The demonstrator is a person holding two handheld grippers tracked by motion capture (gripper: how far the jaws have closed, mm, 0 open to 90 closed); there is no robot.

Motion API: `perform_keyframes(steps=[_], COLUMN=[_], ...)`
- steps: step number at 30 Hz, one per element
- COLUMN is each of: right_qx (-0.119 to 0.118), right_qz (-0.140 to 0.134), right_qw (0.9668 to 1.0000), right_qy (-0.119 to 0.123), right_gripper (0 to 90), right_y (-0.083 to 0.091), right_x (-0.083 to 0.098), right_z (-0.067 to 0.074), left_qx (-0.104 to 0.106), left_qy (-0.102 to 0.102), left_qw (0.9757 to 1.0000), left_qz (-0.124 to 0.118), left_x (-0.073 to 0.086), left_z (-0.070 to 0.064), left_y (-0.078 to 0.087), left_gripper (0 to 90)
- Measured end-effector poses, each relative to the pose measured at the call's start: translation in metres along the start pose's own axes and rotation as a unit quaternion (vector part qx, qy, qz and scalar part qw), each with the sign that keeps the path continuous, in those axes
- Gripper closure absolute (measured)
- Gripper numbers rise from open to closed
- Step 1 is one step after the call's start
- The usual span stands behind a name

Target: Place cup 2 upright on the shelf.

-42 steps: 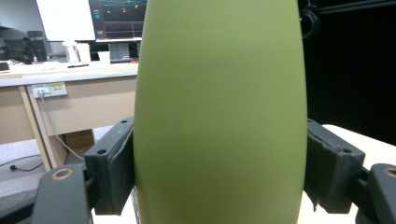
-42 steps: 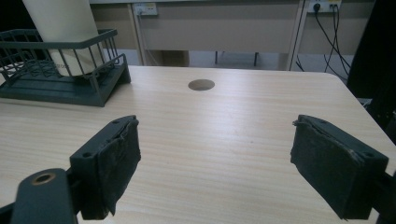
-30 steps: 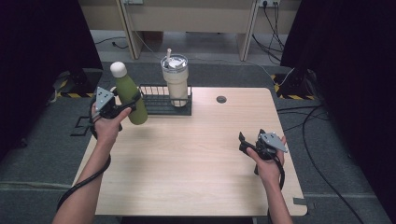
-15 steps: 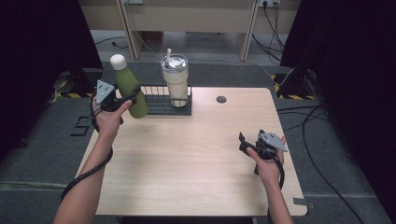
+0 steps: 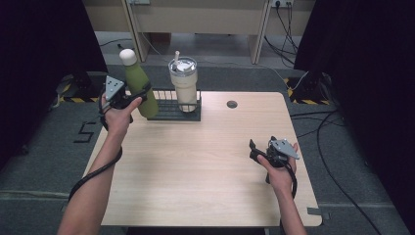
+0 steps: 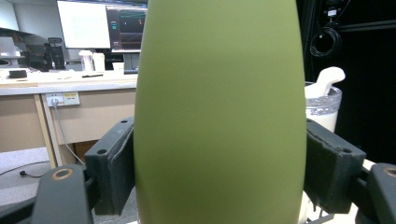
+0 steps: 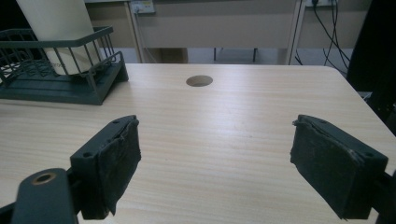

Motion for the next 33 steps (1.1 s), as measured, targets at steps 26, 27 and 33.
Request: perform_keyframes(steps=[26, 27, 33], right_qx=[0.000, 0.000, -0.001], right_qz=[-0.002, -0.002, -0.001], right_qw=[1.0000, 1.0000, 1.0000], right_qy=[0.004, 0.004, 0.003], right_gripper=[15.6, 15.7, 15.7], right_y=[-0.001, -0.001, -0.001], right_x=[0.001, 0.001, 0.002], right_z=[0.000, 0.000, 0.000], left_qx=[-0.016, -0.016, -0.019], left_qy=[0.008, 0.008, 0.011], left_qw=[0.9998, 0.9998, 0.9997], left_qz=[-0.008, -0.008, -0.008], left_x=[-0.013, -0.014, -0.014], left_z=[0.007, 0.007, 0.007], left_y=[-0.032, -0.033, -0.042], left_gripper=[21.8, 21.8, 21.8])
Point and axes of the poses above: each handheld gripper's, and its own axes: y roughly backward along the jaws, x roughly out of its underside, z roughly to its left, the point moved 3 cm from there along -y, roughly forward along the jaws, and after that the axes turned 11 degrees about y, right-handed, at the moved point
